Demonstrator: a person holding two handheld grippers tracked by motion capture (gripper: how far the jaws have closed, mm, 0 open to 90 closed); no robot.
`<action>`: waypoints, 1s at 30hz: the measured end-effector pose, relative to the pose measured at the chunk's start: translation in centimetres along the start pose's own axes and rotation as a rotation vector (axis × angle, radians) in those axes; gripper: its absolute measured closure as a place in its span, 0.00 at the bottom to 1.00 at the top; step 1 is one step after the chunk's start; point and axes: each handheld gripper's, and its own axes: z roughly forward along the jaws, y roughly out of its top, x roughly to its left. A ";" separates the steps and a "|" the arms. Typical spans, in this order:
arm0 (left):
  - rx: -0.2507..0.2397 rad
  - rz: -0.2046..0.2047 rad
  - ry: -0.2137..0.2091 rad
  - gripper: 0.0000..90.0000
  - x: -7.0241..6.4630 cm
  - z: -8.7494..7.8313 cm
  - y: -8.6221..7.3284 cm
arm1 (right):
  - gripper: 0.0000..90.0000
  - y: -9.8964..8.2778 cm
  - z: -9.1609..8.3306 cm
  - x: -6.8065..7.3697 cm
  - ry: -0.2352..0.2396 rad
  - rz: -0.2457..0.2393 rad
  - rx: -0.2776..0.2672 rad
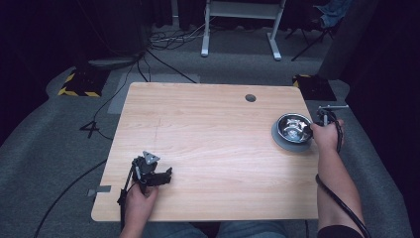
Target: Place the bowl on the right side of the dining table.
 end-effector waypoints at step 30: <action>0.002 0.001 -0.002 0.15 0.0 0.0 0.0 | 0.62 0.5 -4.4 -0.9 -0.030 -0.062 -0.161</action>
